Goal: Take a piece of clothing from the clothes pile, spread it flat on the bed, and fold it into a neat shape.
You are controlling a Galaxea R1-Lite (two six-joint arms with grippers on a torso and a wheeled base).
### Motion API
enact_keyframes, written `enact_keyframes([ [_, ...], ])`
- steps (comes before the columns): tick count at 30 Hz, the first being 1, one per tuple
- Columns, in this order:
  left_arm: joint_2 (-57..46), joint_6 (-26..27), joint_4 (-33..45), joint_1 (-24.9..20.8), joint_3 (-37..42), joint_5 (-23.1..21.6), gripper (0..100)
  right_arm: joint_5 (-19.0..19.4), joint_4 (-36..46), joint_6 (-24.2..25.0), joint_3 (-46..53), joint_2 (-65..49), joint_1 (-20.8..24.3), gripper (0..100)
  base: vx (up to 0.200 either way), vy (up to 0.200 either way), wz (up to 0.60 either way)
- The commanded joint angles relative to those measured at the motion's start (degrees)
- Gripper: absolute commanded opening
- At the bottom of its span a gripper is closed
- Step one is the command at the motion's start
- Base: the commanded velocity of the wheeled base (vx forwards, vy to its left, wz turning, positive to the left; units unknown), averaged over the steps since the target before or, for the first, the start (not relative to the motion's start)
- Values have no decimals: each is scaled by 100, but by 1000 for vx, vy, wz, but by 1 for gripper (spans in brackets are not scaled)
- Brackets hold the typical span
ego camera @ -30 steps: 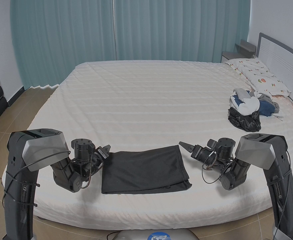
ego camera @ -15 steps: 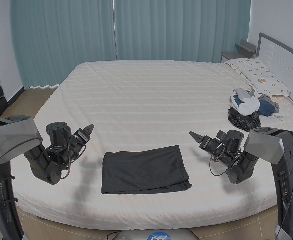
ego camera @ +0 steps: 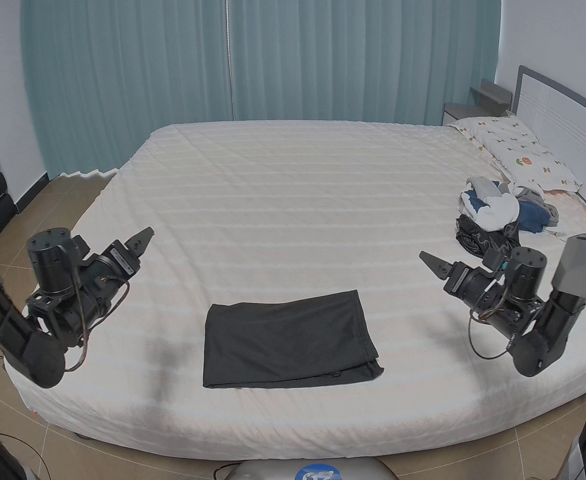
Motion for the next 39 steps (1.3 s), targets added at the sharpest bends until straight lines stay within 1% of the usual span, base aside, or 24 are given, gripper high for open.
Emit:
enact_keyframes([
  [1, -2326, 439, 73, 73, 1109, -1, 100, 59, -203, -465, 1680, -2499, -4, 100, 0, 0, 0],
  [2, -2511, 501, 99, 82, 1135, -1, 100, 77, -185, -518, 1741, -2701, 23, 100, 0, 0, 0],
  [3, -2880, 694, 178, 82, 1223, -1, 100, 85, -133, -729, 1873, -3149, 128, 100, 0, 0, 0],
  [4, -2880, 694, 178, 82, 1223, -1, 100, 85, -133, -729, 1873, -3149, 128, 100, 0, 0, 0],
  [5, -3390, 1046, 433, 82, 1390, 43, 100, 85, 122, -1300, 2066, -3747, 330, 100, 0, 0, 0],
  [7, -3944, 1318, 741, 73, 1628, 52, 100, 94, 509, -1810, 2348, -4424, 409, 100, 0, 0, 0],
  [9, -4480, 1432, 1031, 73, 1803, 60, 100, 103, 869, -1977, 2550, -5100, 418, 100, 0, 0, 0],
  [12, -5262, 1529, 1646, 82, 1900, 113, 100, 85, 1599, -2039, 2770, -6155, 374, 100, 0, 0, 0],
  [13, -5262, 1529, 1646, 82, 1900, 113, 100, 85, 1599, -2039, 2770, -6155, 374, 100, 0, 0, 0],
  [15, -6044, 1722, 2595, 91, 1909, 254, 100, 77, 2583, -2232, 2954, -7227, 269, 100, 0, 0, 0],
  [16, -6299, 1801, 2903, 91, 1900, 289, 100, 77, 2935, -2329, 2989, -7561, 251, 100, 0, 0, 0],
  [19, -7178, 2188, 3940, 91, 1768, 315, 100, 77, 4394, -2504, 2919, -8686, 155, 100, 0, 0, 0],
  [21, -7644, 2408, 4546, 91, 1592, 350, 100, 68, 5378, -2575, 2682, -9266, -21, 100, 0, 0, 0],
  [22, -7732, 2452, 4661, 91, 1557, 359, 100, 68, 5580, -2601, 2611, -9372, -74, 100, 0, 0, 0],
  [23, -7987, 2566, 4995, 91, 1487, 386, 100, 68, 6213, -2707, 2409, -9688, -241, 100, 0, 0, 0],
  [24, -8074, 2610, 5091, 99, 1469, 394, 100, 68, 6415, -2742, 2330, -9794, -294, 100, 0, 0, 0],
  [25, -8382, 2786, 5434, 99, 1425, 482, 100, 68, 7162, -2856, 2066, -10172, -425, 100, 0, 0, 0],
  [28, -8839, 3155, 5838, 99, 1452, 755, 100, 59, 8489, -3146, 1671, -10901, -469, 100, 0, 0, 0],
  [31, -9191, 3401, 6102, 99, 1478, 930, 100, -11, 9614, -3392, 1363, -11446, -575, 100, 0, 0, 0],
  [34, -9560, 3647, 6392, 108, 1513, 1062, 100, -64, 10361, -3471, 1161, -11859, -839, 100, 0, 0, 0],
  [36, -9692, 3788, 6533, 126, 1496, 1150, 100, -64, 10467, -3524, 1126, -11982, -979, 100, 0, 0, 0],
  [37, -9806, 4078, 6673, 135, 1443, 1308, 100, -64, 10476, -3709, 1108, -12096, -1208, 100, 0, 0, 0],
  [38, -9832, 4183, 6673, 135, 1425, 1352, 100, -64, 10476, -3788, 1100, -12114, -1278, 100, 0, 0, 0],
  [39, -9867, 4350, 6656, 152, 1399, 1440, 100, -90, 10467, -3999, 1047, -12140, -1287, 100, 0, 0, 0],
])
